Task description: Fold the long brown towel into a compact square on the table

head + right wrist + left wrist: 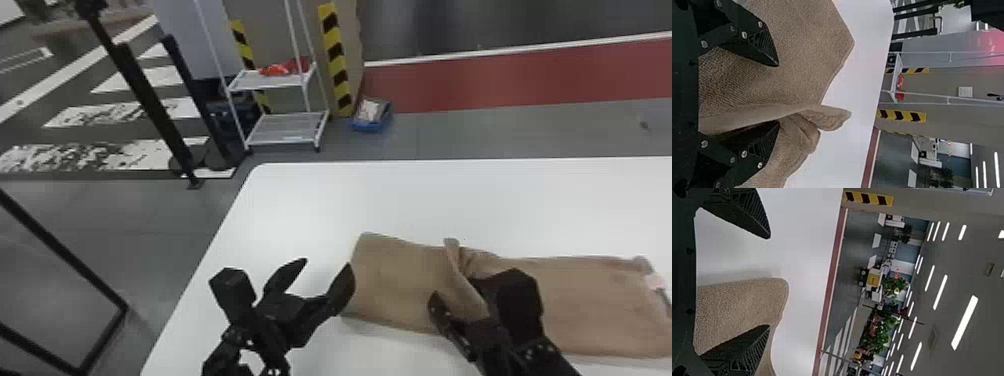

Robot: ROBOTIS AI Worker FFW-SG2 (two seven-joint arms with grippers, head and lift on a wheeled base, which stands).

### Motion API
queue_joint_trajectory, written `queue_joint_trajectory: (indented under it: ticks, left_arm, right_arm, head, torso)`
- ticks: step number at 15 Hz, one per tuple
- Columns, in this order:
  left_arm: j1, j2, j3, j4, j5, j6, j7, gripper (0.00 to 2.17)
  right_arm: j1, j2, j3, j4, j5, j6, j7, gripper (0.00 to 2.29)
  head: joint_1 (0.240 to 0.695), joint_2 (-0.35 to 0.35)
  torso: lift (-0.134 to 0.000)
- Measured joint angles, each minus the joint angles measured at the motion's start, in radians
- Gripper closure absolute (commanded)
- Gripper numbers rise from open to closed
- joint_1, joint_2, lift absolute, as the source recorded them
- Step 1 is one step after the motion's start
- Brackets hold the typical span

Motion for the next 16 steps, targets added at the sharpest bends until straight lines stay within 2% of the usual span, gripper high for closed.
queue_joint_trajectory:
  ticks: [3,5,8,13,16]
  left_arm:
    - [-0.001,0.001,0.001,0.001,0.0,-0.001,0.0,0.07]
    - [-0.002,0.001,0.0,0.001,0.0,-0.001,0.0,0.07]
    - [-0.004,0.001,-0.003,0.001,0.0,0.001,0.0,0.07]
    - [-0.007,0.003,-0.007,0.0,-0.001,0.001,0.0,0.07]
    - [-0.007,0.007,-0.007,-0.001,-0.001,0.001,0.0,0.07]
  right_arm:
    - [-0.001,-0.001,0.0,-0.006,0.001,-0.002,0.0,1.07]
    - [0.002,-0.002,-0.001,-0.019,0.001,0.001,0.0,1.43]
    - [0.007,-0.003,-0.008,-0.031,0.001,0.022,0.0,1.68]
    - [0.024,-0.003,-0.033,-0.069,-0.01,0.037,0.0,1.68]
    - [0.065,-0.003,-0.07,-0.185,-0.031,0.043,0.003,1.68]
  head:
    - [0.695,0.301]
    - [0.695,0.3]
    - [0.695,0.293]
    - [0.695,0.275]
    - [0.695,0.262]
  torso:
    - [-0.124]
    - [-0.124]
    - [-0.124]
    - [-0.124]
    - [-0.124]
